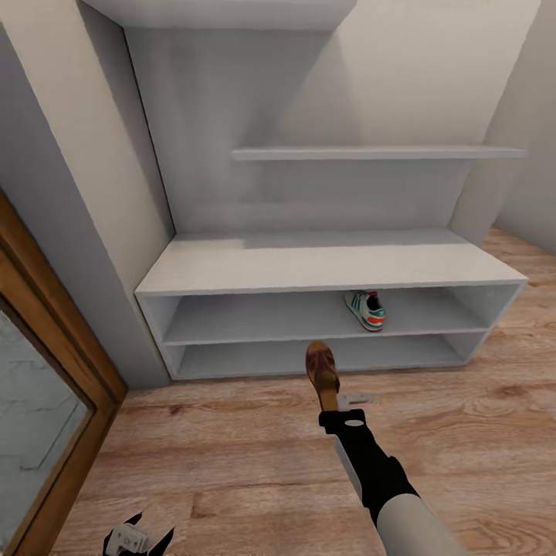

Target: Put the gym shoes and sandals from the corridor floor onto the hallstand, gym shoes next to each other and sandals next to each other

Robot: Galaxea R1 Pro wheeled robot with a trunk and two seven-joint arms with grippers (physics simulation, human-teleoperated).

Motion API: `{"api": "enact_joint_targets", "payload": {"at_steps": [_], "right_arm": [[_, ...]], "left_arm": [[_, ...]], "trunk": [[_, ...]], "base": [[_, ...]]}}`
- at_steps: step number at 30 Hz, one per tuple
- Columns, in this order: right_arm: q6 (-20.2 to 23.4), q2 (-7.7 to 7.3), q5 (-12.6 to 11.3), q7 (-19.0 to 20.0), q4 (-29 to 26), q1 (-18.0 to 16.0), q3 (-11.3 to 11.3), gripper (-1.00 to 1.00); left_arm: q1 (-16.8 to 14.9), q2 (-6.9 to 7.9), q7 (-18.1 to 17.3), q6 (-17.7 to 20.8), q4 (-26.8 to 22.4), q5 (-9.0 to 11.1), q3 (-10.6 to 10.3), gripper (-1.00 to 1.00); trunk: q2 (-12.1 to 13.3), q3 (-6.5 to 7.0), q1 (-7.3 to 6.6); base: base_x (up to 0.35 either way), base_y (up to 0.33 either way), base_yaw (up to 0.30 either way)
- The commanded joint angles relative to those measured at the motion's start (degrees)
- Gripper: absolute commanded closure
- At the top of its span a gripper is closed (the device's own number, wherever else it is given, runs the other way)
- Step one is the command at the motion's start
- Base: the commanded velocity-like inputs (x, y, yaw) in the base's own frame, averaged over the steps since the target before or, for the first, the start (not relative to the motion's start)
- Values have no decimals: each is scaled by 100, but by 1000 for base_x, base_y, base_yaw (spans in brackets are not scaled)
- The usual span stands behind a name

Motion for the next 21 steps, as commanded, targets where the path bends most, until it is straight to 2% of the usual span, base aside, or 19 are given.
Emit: {"api": "enact_joint_targets", "payload": {"at_steps": [1, 21], "right_arm": [[45, 2, 42, -8, -10, -1, -3, 100], [45, 2, 49, -11, -17, -1, -19, 100]], "left_arm": [[-4, -4, -59, 7, 6, 23, 33, -100], [-5, -33, -59, 15, 6, 36, 43, -100]], "trunk": [[-2, -12, -1], [-2, -154, -1]], "base": [[0, 0, 178], [0, 0, 179]]}}
